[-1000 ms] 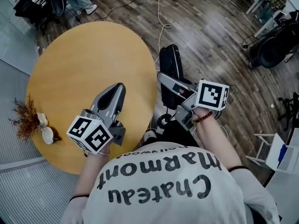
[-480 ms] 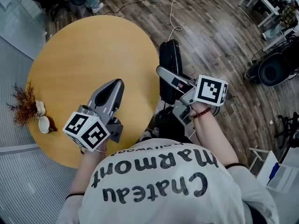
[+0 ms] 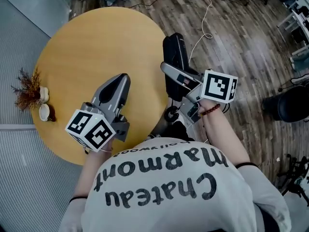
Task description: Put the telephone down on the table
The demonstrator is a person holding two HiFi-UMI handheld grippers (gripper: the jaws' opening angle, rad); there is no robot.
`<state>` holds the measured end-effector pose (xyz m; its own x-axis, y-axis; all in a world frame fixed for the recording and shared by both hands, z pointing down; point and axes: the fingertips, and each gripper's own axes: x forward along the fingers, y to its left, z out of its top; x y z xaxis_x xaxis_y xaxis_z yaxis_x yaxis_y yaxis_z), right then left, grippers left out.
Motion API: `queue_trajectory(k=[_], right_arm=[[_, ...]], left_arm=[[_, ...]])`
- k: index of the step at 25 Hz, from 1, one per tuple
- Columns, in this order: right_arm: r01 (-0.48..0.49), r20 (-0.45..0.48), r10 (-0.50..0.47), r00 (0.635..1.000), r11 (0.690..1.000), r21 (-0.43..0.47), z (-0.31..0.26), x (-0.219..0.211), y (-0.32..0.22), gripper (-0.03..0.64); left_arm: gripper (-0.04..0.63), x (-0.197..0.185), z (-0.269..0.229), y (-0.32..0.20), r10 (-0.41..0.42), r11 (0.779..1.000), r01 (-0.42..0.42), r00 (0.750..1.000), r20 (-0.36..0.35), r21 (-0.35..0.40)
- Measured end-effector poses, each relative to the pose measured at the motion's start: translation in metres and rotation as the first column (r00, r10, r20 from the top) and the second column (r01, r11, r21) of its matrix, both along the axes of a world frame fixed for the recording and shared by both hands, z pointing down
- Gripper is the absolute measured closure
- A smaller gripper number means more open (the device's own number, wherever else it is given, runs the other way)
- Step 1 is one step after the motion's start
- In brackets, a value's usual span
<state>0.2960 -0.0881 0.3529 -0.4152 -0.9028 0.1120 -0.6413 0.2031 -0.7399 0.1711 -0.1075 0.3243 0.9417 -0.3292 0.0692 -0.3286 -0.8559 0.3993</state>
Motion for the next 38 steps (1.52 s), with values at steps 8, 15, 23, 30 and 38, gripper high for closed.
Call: queue_trajectory(k=[8, 15, 23, 30, 38], right_arm=[[0.165, 0.02, -0.164, 0.986, 0.986, -0.026, -0.041, 0.068, -0.085, 0.308], [0.261, 0.003, -0.262, 0.965, 0.962, -0.074, -0.024, 0.082, -0.145, 0.308], [0.332, -0.032, -0.341, 0.94, 0.93, -0.155, 0.021, 0.098, -0.157, 0.309], [0.341, 0.034, -0.342, 0.939, 0.913, -0.225, 0.059, 0.097, -0.19, 0.309], [0.342, -0.056, -0.395, 0.917, 0.851, -0.399, 0.127, 0.082, -0.225, 0.308]], left_arm=[[0.589, 0.07, -0.048, -0.064, -0.157, 0.988, 0.157, 0.987, 0.037, -0.012], [0.589, 0.069, -0.028, -0.115, -0.296, 0.953, 0.298, 0.954, 0.034, -0.052], [0.589, 0.065, 0.007, -0.111, -0.414, 0.905, 0.419, 0.907, 0.071, -0.076], [0.589, 0.069, 0.028, -0.128, -0.409, 0.904, 0.419, 0.906, 0.11, -0.083], [0.589, 0.074, 0.073, -0.184, -0.363, 0.905, 0.383, 0.922, 0.132, -0.188]])
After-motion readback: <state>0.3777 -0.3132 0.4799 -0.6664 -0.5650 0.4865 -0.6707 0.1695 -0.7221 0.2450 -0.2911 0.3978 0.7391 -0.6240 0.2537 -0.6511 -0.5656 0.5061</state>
